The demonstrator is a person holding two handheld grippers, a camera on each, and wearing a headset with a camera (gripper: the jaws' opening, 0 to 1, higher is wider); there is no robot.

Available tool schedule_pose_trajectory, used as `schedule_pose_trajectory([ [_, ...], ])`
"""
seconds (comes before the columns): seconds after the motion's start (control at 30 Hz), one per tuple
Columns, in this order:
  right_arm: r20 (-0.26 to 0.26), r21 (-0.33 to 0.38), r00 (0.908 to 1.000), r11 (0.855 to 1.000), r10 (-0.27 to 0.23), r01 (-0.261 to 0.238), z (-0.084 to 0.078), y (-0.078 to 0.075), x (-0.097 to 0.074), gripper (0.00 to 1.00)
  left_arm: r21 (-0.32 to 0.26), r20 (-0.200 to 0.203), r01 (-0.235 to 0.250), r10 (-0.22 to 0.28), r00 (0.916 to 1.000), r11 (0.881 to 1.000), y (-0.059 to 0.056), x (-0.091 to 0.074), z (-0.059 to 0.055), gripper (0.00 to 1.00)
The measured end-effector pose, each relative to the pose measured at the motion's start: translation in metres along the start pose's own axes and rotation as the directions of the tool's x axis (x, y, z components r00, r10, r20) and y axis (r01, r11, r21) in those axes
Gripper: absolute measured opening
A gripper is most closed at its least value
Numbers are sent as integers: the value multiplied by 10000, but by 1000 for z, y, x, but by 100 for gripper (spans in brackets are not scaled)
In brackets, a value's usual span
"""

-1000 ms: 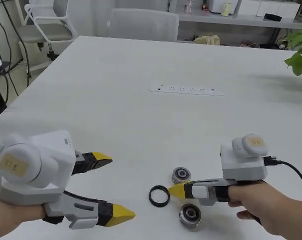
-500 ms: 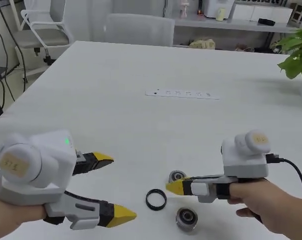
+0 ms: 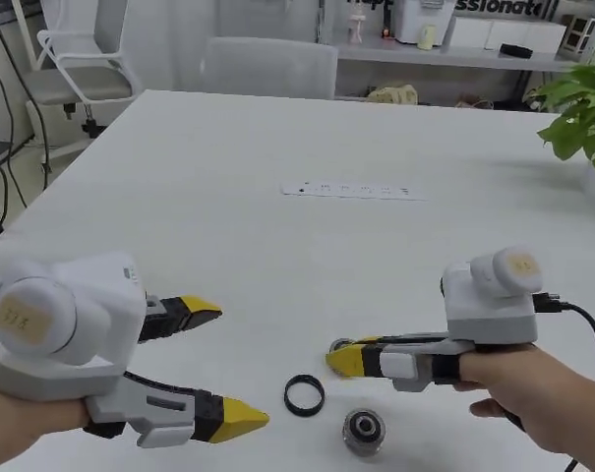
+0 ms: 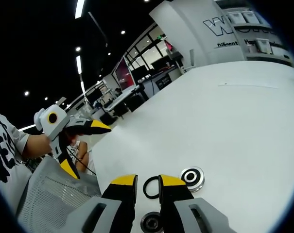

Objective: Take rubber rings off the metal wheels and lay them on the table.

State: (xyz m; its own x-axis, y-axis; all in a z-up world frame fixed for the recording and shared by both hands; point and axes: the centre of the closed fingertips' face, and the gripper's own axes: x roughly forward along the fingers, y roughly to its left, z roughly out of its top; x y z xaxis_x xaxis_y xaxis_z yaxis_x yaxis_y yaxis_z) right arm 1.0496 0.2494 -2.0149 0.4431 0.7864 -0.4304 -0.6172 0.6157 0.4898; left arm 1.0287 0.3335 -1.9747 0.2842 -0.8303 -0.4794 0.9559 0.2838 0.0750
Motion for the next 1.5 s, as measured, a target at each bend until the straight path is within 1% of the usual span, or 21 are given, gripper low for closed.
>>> schedule_pose_trajectory([
  [0.5,597,-768,9981,9969,-119,165,18,10,-27,22,73,187,-20,19,9998,10000,-5,-4,12,69],
  [0.67,664,-1018,9976,9945,-185,252,18,12,-35,25,114,214,-33,30,9998,9999,-6,-6,15,69],
  [0.83,951,-1117,9950,9930,-288,394,22,14,-45,30,127,293,-52,48,9996,9999,-7,-7,19,69],
  [1.07,1102,-1392,9931,9887,-409,562,20,18,-57,37,151,295,-30,25,9996,9999,-12,-8,21,69],
  [1.3,1367,-1752,9887,9809,-608,845,23,18,-70,44,173,294,-66,61,9995,9998,-14,-10,23,69],
  [1.5,1456,-2059,9861,9724,-799,1092,19,18,-82,48,129,319,-143,139,9994,9998,-15,-12,23,69],
])
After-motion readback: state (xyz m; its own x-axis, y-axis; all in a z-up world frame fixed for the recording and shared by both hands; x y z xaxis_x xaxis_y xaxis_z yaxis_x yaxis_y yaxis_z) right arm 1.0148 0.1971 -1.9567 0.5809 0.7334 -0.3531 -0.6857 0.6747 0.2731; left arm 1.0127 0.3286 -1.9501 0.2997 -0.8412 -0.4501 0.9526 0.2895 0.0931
